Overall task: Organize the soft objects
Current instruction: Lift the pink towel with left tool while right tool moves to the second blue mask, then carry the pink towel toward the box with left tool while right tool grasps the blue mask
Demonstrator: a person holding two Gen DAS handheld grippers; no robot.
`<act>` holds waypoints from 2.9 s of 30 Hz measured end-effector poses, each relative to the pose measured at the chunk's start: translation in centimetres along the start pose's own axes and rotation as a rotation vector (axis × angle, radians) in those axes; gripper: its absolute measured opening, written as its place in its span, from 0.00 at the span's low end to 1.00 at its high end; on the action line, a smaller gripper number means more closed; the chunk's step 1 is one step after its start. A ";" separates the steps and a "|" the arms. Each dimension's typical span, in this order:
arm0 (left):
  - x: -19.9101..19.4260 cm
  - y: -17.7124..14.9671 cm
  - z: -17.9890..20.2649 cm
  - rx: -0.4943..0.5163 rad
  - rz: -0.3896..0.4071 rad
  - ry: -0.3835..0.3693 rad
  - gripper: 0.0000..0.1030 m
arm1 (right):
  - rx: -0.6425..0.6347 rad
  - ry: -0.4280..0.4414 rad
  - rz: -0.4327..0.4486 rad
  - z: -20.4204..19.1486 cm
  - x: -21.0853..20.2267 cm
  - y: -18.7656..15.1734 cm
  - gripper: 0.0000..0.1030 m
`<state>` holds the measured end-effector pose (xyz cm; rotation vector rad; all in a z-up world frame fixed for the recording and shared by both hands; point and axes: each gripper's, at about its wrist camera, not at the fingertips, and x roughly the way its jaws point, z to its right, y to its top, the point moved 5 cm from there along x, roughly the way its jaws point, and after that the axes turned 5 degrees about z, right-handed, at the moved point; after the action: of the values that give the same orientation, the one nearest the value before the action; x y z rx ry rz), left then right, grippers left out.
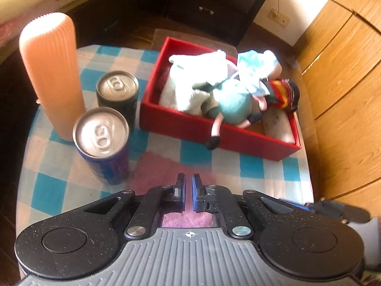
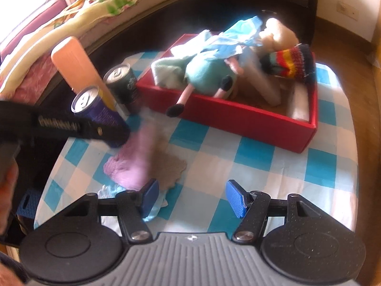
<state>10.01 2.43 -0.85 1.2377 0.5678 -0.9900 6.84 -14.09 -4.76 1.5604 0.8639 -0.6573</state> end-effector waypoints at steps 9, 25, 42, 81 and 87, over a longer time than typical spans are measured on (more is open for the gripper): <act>3.3 -2.0 -0.2 0.036 -0.096 0.024 0.21 | -0.075 -0.055 0.014 -1.0 0.2 0.1 0.40; 10.9 -4.6 1.7 0.209 -0.208 0.197 0.89 | 0.004 -0.096 -0.023 2.8 0.7 -1.0 0.41; 2.3 0.9 -1.3 -0.058 -0.030 -0.009 0.08 | -0.092 0.016 -0.010 -1.5 1.3 -0.6 0.41; 0.3 1.7 2.2 -0.011 -0.007 -0.065 0.09 | 0.108 0.027 0.042 3.5 -1.6 2.1 0.13; 0.1 1.9 3.6 0.013 0.001 -0.074 0.09 | 0.117 -0.012 0.098 4.2 -3.1 3.2 0.13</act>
<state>11.16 -1.00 1.04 1.2081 0.5036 -1.0352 7.92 -18.89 -1.13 1.6902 0.7462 -0.6558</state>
